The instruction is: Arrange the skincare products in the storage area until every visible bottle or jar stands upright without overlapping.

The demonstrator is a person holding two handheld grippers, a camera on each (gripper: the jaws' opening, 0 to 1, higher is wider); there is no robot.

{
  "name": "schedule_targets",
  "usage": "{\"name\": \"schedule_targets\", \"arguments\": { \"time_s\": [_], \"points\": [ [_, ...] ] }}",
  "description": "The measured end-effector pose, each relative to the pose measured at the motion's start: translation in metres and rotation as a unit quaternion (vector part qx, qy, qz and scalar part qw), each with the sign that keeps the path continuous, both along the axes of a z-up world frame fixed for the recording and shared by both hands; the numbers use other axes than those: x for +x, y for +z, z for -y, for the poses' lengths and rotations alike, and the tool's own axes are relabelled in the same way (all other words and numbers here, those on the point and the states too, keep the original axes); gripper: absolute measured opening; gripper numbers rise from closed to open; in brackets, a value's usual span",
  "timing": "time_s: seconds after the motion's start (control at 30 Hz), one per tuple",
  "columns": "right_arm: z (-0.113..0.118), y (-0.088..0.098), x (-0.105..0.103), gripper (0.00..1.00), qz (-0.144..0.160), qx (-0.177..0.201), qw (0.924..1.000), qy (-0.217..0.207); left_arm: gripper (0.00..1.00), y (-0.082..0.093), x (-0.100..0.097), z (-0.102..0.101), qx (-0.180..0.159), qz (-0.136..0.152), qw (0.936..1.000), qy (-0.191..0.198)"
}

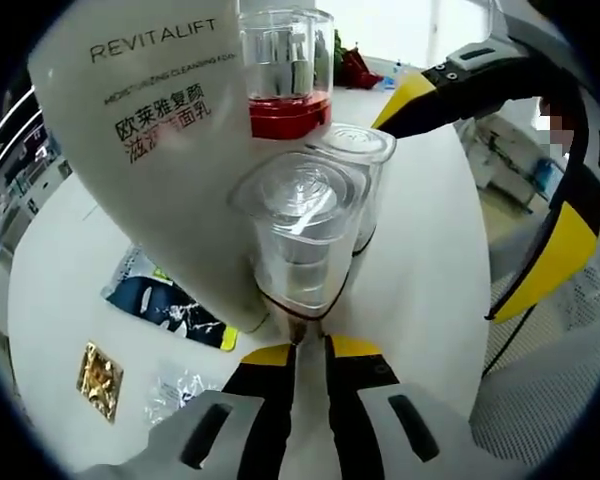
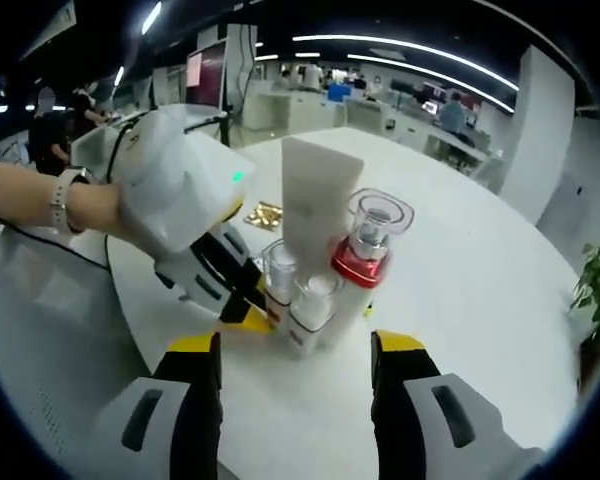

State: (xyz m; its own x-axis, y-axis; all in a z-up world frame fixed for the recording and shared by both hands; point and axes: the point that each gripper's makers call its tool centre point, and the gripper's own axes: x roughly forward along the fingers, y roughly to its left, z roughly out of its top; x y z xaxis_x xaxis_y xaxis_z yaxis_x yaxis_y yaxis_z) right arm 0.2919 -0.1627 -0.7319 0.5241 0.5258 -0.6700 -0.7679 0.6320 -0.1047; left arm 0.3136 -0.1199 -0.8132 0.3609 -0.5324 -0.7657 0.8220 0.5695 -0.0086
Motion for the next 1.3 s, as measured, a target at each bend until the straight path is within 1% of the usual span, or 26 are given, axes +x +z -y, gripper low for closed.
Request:
{"name": "schedule_targets", "arguments": {
  "time_s": [0.23, 0.3, 0.47, 0.53, 0.57, 0.6, 0.67, 0.77, 0.83, 0.9, 1.03, 1.1, 1.2, 1.3],
  "points": [
    [0.001, -0.001, 0.0, 0.6, -0.001, -0.004, 1.0, -0.002, 0.11, 0.001, -0.002, -0.002, -0.001, 0.0, 1.0, 0.001],
    [0.001, -0.001, 0.0, 0.6, 0.001, -0.005, 1.0, -0.001, 0.12, 0.003, -0.004, -0.003, -0.005, -0.003, 1.0, 0.002],
    [0.0, -0.001, 0.001, 0.61, 0.003, -0.004, 1.0, -0.002, 0.12, 0.009, -0.004, -0.009, -0.011, 0.0, 0.9999, 0.007],
    [0.0, 0.0, 0.002, 0.62, 0.006, -0.002, 1.0, -0.004, 0.12, 0.012, -0.004, -0.011, -0.011, 0.006, 0.9999, 0.008],
    [0.0, 0.001, 0.002, 0.62, 0.008, -0.002, 1.0, -0.004, 0.12, 0.016, -0.004, -0.013, -0.012, 0.015, 0.9998, 0.009],
    [0.0, 0.001, 0.002, 0.63, 0.009, -0.002, 1.0, -0.003, 0.13, 0.018, -0.005, -0.014, -0.013, 0.016, 0.9997, 0.009],
    [0.0, 0.002, 0.002, 0.64, 0.013, -0.005, 0.9999, -0.003, 0.16, 0.021, -0.006, -0.014, -0.016, 0.014, 0.9997, 0.01],
    [-0.001, 0.003, 0.004, 0.65, 0.017, -0.002, 0.9998, -0.003, 0.18, 0.028, -0.006, -0.019, -0.019, 0.025, 0.9995, 0.01],
    [-0.003, 0.007, 0.005, 0.65, 0.025, 0.008, 0.9997, -0.003, 0.19, 0.033, -0.004, -0.023, -0.019, 0.037, 0.999, 0.016],
    [-0.006, 0.01, 0.005, 0.65, 0.027, 0.016, 0.9995, -0.002, 0.24, 0.037, -0.003, -0.028, -0.022, 0.041, 0.9986, 0.024],
    [-0.006, 0.009, 0.005, 0.7, 0.026, 0.02, 0.9995, -0.004, 0.3, 0.044, -0.001, -0.035, -0.029, 0.051, 0.9977, 0.034],
    [-0.005, 0.01, 0.006, 0.71, 0.03, 0.017, 0.9994, -0.006, 0.34, 0.047, -0.001, -0.037, -0.036, 0.048, 0.9974, 0.041],
    [-0.008, 0.012, 0.007, 0.73, 0.035, 0.022, 0.9991, -0.006, 0.4, 0.046, -0.006, -0.041, -0.042, 0.034, 0.9974, 0.047],
    [-0.008, 0.011, 0.006, 0.77, 0.029, 0.025, 0.9992, -0.009, 0.44, 0.047, -0.007, -0.048, -0.047, 0.033, 0.9968, 0.055]
  ]
}}
